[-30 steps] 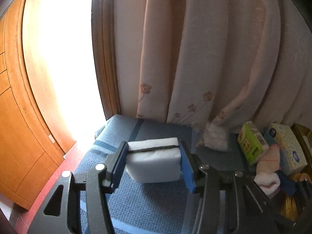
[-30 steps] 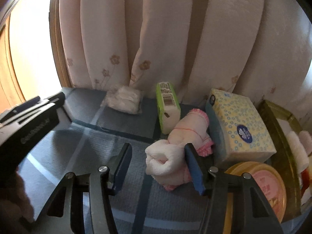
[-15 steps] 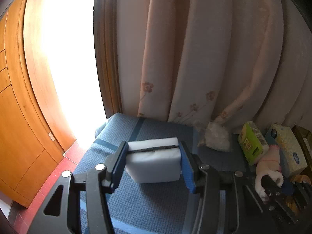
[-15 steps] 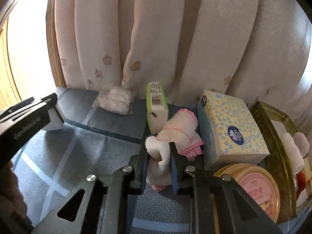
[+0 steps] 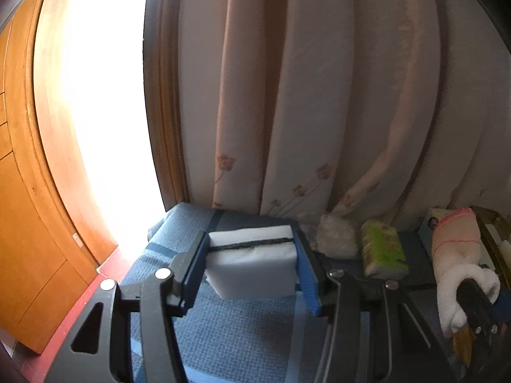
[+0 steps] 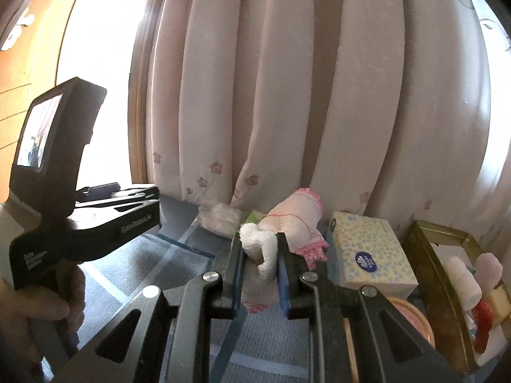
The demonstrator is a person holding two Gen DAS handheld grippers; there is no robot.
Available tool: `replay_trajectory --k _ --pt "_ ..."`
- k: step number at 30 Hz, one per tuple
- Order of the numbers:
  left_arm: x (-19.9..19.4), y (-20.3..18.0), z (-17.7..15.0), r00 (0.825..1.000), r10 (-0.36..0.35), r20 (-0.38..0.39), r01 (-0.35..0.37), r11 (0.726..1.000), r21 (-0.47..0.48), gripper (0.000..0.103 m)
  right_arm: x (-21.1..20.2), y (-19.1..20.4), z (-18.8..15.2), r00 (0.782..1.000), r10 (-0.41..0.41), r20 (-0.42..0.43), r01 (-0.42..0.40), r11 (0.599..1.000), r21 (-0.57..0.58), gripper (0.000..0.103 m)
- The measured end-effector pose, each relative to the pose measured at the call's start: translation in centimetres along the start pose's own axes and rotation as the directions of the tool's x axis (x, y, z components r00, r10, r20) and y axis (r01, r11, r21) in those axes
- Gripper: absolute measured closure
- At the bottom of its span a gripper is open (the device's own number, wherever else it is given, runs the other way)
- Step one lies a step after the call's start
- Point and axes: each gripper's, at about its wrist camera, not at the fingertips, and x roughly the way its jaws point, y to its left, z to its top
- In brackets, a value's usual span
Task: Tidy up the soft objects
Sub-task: 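Lift the towel bundle with the right gripper while the left carries the sponge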
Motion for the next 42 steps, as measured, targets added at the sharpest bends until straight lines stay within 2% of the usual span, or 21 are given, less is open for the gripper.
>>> replay_trajectory --k 4,11,18,21,23,25,27,31,33,35,38,42 --pt "-1.2 -0.7 -0.3 0.999 -0.010 0.036 0.010 1.000 0.014 0.051 -0.4 -0.7 -0.3 1.000 0.024 0.016 -0.025 1.000 0.019 0.083" --pt "-2.9 -2.4 -0.7 0.993 0.036 0.109 -0.046 0.995 0.087 0.051 -0.6 -1.7 -0.5 0.997 0.077 0.016 -0.078 0.995 0.067 0.083" --pt "-3.0 -2.8 -0.7 0.991 0.047 0.122 -0.060 0.993 0.106 0.051 -2.1 -1.7 -0.9 0.980 0.191 0.048 -0.194 0.977 0.086 0.083" --pt "-2.9 -2.8 -0.7 0.994 0.017 0.108 -0.027 0.995 0.093 0.051 -3.0 -2.0 -1.2 0.974 0.217 0.069 -0.223 0.971 0.085 0.083" --pt "-3.2 -2.1 -0.5 0.993 -0.065 0.100 0.060 0.997 0.050 0.051 -3.7 -2.2 -1.5 0.976 0.199 0.088 -0.206 0.975 0.078 0.083" --pt "-3.6 -1.4 -0.2 0.981 -0.159 0.115 0.159 0.987 0.005 0.051 -4.3 -2.3 -1.6 0.983 0.142 0.116 -0.149 0.987 0.056 0.083" --pt "-4.0 -1.1 -0.1 0.961 -0.241 0.132 0.246 0.969 -0.020 0.051 -4.6 -2.5 -1.6 0.985 0.106 0.135 -0.113 0.993 0.045 0.083" --pt "-4.7 -1.5 -0.3 0.937 -0.309 0.163 0.314 0.949 -0.005 0.051 -4.9 -3.2 -1.7 0.986 0.062 0.153 -0.068 0.997 0.037 0.083" --pt "-5.0 -1.8 -0.4 0.931 -0.319 0.175 0.324 0.946 0.004 0.051 -5.0 -3.5 -1.8 0.986 0.056 0.156 -0.062 0.997 0.035 0.083" --pt "-5.5 -2.2 -0.7 0.934 -0.312 0.176 0.315 0.949 0.008 0.051 -4.9 -3.9 -1.9 0.987 0.048 0.157 -0.053 0.998 0.032 0.083" --pt "-6.4 -2.9 -1.2 0.944 -0.280 0.175 0.278 0.960 0.035 0.051 -5.1 -4.4 -2.3 0.987 0.038 0.154 -0.042 0.999 0.024 0.083" --pt "-6.5 -5.3 -1.8 0.966 -0.199 0.165 0.181 0.976 0.118 0.051 -5.6 -5.0 -2.6 0.984 0.016 0.177 -0.015 1.000 -0.005 0.083"
